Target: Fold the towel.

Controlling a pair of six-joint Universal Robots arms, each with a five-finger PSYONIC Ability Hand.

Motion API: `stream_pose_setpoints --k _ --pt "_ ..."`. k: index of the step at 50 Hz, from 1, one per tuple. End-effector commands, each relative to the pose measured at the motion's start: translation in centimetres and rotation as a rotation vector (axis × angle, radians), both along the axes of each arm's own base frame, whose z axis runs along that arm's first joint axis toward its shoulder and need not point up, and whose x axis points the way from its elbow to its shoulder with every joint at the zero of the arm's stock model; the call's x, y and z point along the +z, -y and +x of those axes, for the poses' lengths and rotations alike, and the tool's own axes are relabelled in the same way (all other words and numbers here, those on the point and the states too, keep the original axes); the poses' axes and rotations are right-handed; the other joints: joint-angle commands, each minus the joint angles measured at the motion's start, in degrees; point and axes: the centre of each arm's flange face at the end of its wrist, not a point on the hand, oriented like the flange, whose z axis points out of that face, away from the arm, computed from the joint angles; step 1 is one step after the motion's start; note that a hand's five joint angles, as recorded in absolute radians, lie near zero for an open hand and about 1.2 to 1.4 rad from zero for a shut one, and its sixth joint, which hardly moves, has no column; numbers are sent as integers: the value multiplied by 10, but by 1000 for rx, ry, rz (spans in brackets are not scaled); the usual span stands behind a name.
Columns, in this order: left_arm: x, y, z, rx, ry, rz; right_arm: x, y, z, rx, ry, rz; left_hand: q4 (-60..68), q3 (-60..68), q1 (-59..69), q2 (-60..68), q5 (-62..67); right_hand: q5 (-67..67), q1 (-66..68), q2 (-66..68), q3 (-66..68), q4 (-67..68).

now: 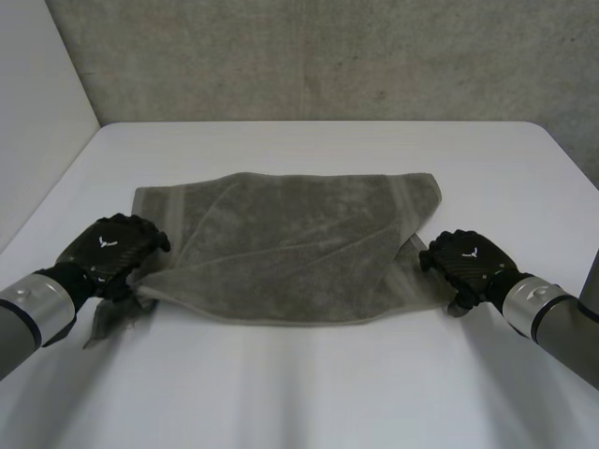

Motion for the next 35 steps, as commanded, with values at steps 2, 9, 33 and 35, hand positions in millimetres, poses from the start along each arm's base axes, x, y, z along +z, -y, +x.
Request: stream_pose_setpoints --k 2,9,33,35 --pt "0 -8 2 11 -7 34 -4 3 1 15 -28 -15 -32 -28 -63 -48 -31 40 42 51 -30 -40" --pt "1 -11 2 9 -9 45 -6 7 1 21 -42 -26 -32 -28 -62 -46 -29 78 81 90 -30 -40" --pt "5 -13 2 9 -8 28 -8 12 1 22 -36 -23 -32 -28 -62 -46 -29 289 291 300 -30 -40" --pt "5 -13 2 10 -9 27 -8 11 1 23 -35 -21 -32 -28 -62 -46 -29 270 273 282 -30 -40"
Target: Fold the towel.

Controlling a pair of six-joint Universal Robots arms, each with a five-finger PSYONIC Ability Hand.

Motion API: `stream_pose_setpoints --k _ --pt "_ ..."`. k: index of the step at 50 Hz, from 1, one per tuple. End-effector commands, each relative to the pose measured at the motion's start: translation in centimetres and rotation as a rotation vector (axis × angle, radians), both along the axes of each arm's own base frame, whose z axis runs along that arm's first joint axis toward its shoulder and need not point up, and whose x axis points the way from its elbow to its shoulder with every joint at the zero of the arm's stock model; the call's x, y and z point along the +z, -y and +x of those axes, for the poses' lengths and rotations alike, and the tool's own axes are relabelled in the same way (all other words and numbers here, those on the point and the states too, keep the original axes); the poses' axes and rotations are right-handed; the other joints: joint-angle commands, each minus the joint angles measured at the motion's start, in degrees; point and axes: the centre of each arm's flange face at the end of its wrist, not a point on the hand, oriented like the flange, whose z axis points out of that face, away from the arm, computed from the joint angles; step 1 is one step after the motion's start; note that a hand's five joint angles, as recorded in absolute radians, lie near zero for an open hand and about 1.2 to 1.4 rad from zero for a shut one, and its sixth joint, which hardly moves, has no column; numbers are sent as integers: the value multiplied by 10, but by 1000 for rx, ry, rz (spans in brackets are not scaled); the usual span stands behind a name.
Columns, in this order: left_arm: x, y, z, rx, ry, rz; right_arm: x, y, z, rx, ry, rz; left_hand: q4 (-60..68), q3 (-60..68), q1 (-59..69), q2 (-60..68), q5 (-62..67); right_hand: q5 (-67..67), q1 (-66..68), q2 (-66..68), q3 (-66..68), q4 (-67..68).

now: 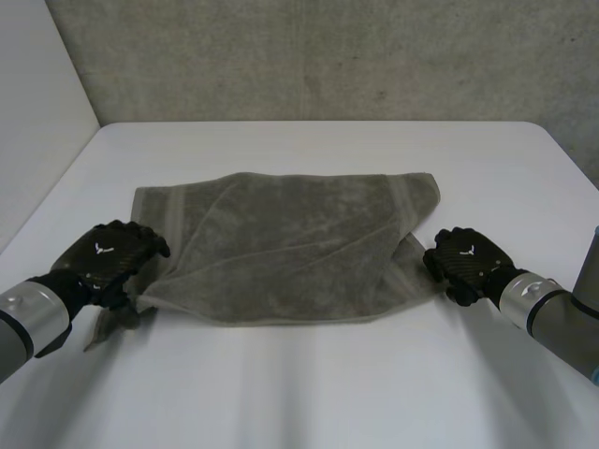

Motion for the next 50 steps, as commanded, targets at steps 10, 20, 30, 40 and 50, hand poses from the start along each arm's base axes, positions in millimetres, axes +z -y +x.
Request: stream_pose_setpoints --k 10,20,30,40,50 --pt "1 -2 0 2 0 -6 -4 0 0 1 -2 9 -32 -28 -36 -29 -9 -41 -45 -41 -30 -40" --pt "1 -2 1 6 0 -8 -6 1 0 9 -11 4 -32 -28 -36 -29 -9 180 177 180 -30 -40" --pt "4 -5 1 8 -2 -16 19 7 -8 14 49 -24 -32 -28 -71 -64 -44 180 177 180 -30 -40" --pt "-3 -12 -1 3 -3 17 74 18 -49 -128 201 -53 -32 -28 -66 -59 -39 180 177 180 -30 -40" --pt "-13 -23 -3 1 -1 61 84 21 -62 -155 236 -61 -32 -28 -26 -19 1 180 177 180 -30 -40"
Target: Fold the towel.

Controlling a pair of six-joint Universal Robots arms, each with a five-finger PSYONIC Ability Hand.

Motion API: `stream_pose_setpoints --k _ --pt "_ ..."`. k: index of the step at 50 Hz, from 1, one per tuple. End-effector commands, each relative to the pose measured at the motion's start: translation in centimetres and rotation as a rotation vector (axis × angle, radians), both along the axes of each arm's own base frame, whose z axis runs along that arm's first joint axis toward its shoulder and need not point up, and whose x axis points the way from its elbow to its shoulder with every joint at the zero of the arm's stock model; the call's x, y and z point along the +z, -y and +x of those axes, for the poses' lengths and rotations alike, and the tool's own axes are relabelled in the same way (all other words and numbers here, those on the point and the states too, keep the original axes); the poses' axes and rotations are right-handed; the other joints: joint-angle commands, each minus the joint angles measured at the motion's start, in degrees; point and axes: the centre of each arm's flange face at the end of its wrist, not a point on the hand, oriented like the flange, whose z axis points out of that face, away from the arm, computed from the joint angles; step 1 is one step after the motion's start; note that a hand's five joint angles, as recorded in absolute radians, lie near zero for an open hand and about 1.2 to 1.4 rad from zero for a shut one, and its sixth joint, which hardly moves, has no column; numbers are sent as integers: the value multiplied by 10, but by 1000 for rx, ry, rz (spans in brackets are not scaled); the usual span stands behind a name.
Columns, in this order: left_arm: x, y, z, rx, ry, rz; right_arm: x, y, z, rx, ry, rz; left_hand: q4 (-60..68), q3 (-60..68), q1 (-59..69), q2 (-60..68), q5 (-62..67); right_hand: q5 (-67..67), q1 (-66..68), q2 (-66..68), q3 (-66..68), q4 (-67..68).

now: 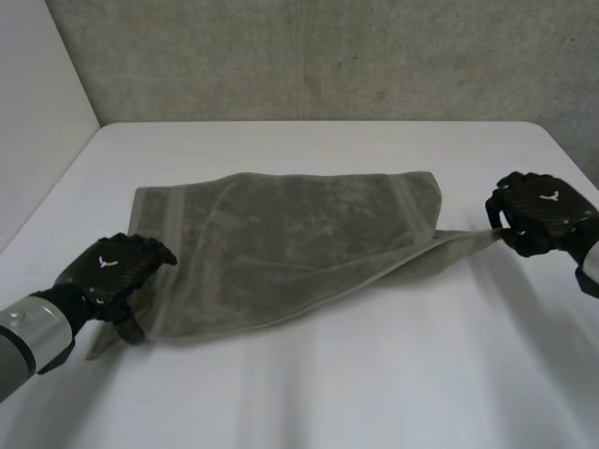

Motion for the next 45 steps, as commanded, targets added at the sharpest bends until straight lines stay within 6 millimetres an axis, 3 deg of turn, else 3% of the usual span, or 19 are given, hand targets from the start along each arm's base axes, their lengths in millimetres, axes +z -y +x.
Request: stream_pose_setpoints --k 1,8,12,26,36,45 --pt "-7 -7 -1 3 2 25 1 1 -3 -7 8 -1 -32 -28 38 40 48 32 58 44 -30 -40" --pt "-11 -3 0 16 -10 12 1 -3 -5 -12 18 41 -32 -28 117 120 127 32 58 44 -30 -40" --pt "-24 -4 -1 13 -16 72 0 -7 -4 -5 23 74 -32 -28 176 178 186 32 58 44 -30 -40" --pt "-20 -28 -8 -16 -16 127 -2 -12 1 24 24 88 -32 -28 134 137 144 32 58 44 -30 -40" --pt "-23 -25 -4 7 -11 121 -2 -12 1 31 25 86 -32 -28 137 140 148 32 58 44 -30 -40" --pt "-39 -16 -3 38 25 114 -3 -13 1 41 31 88 -32 -28 193 195 203 32 58 44 -30 -40"
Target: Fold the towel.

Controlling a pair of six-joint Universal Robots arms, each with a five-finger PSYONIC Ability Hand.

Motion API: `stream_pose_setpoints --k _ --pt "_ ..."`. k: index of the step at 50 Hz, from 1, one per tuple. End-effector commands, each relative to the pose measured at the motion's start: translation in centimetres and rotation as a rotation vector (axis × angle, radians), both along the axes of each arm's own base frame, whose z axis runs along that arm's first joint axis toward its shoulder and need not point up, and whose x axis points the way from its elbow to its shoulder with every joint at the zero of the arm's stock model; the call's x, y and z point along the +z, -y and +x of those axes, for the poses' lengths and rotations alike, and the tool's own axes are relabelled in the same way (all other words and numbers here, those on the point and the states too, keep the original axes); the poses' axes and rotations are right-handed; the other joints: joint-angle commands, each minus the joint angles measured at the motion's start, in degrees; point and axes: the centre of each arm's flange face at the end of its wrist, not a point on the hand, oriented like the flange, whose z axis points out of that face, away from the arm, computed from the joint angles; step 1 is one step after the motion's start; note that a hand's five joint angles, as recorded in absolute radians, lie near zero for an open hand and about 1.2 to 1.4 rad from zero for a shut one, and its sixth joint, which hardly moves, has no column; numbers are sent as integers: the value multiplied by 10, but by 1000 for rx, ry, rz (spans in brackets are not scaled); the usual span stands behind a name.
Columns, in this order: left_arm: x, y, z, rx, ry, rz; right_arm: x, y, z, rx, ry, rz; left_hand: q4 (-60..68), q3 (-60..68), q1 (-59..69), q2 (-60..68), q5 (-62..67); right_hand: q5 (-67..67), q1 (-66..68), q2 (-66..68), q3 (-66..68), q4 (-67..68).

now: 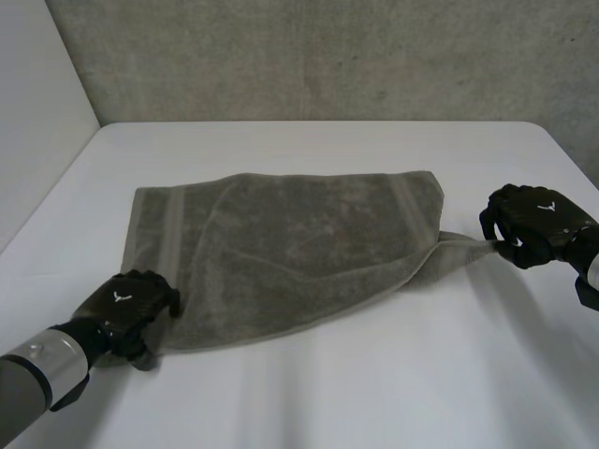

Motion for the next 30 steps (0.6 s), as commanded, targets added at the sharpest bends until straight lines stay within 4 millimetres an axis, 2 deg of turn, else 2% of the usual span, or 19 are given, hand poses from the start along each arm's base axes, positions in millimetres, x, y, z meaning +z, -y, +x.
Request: stream_pose_setpoints --k 1,12,14,15,17,18,19,30 --pt "-11 5 0 15 26 0 0 -1 0 4 3 1 -32 -28 38 43 38 32 57 44 -30 -40" --pt "-19 4 0 11 28 33 -1 -1 0 3 3 4 -32 -28 96 100 95 32 57 44 -30 -40" --pt "-20 4 0 11 28 36 -1 -1 0 5 2 3 -32 -28 209 214 209 32 57 44 -30 -40" --pt "-20 4 0 11 28 36 -1 -1 0 5 2 3 -32 -28 210 214 209 32 57 44 -30 -40" --pt "-20 4 0 12 26 36 -1 -1 0 3 3 4 -32 -28 434 438 434 32 57 44 -30 -40" --pt "-20 4 0 12 26 36 -1 -1 0 3 3 4 -32 -28 435 440 435 32 57 44 -30 -40" --pt "-18 5 1 16 25 28 -1 -1 0 4 3 4 -32 -28 488 493 488 32 57 44 -30 -40" --pt "11 9 2 21 12 -90 9 0 -3 -9 0 -26 -32 -28 489 493 489 32 57 44 -30 -40"
